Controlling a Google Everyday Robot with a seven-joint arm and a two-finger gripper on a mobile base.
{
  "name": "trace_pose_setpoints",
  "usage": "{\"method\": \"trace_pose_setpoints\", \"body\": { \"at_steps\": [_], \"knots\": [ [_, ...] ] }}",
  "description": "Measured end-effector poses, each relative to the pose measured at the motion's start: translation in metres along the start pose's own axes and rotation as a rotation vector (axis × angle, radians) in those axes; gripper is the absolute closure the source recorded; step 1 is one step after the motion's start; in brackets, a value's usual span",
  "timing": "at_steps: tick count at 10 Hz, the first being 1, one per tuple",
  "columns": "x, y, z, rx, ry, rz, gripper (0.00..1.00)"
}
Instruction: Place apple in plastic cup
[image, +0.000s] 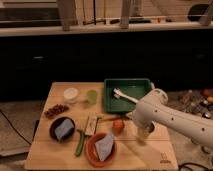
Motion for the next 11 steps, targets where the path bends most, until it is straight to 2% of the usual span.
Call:
{"method": "trace_pose_setpoints", "body": {
  "at_steps": [7, 11],
  "knots": [
    [-0.002, -0.009, 0.039, -0.027, -0.055, -0.060, 0.20],
    [-0.003, -0.013, 0.053, -0.035, -0.083, -0.086, 0.20]
  ]
}}
